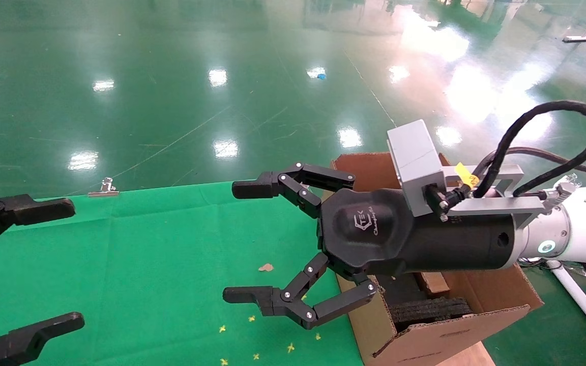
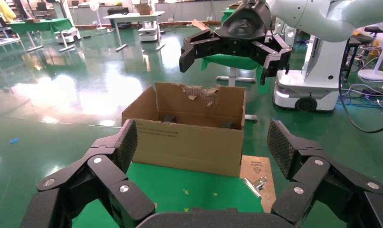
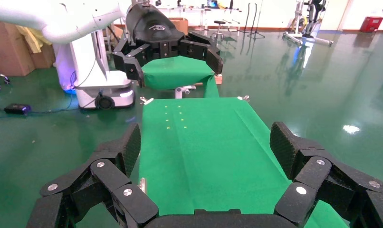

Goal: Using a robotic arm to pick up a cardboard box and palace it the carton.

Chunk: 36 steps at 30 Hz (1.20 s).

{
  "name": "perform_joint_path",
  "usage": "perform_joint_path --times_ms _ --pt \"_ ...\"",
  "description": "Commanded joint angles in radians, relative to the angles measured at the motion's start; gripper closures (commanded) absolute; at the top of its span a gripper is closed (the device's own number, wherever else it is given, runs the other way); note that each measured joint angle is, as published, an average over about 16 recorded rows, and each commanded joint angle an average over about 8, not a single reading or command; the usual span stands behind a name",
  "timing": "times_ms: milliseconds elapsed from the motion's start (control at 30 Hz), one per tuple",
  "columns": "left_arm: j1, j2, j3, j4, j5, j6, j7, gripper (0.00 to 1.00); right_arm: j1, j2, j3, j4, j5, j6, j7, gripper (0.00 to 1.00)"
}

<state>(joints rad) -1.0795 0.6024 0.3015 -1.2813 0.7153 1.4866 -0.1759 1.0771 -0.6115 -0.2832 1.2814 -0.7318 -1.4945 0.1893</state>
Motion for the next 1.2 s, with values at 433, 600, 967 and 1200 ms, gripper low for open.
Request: perform_joint_path --times_ms 433,600,967,1200 --pt "0.000 0.000 0.000 0.000 0.000 0.000 0.000 0.00 0.001 0.000 -0.001 -0.001 -0.001 0.001 0.000 0.00" --pt "0.000 0.000 0.000 0.000 0.000 0.000 0.000 0.00 0.001 0.000 -0.001 -0.001 -0.001 0.001 0.000 0.00" --pt "0.000 0.000 0.000 0.000 0.000 0.000 0.000 0.00 0.001 0.000 -0.002 -0.001 -0.001 0.001 0.000 0.00" --pt "0.000 0.000 0.000 0.000 0.000 0.000 0.000 0.00 0.001 0.000 -0.002 -0.001 -0.001 0.001 0.000 0.00"
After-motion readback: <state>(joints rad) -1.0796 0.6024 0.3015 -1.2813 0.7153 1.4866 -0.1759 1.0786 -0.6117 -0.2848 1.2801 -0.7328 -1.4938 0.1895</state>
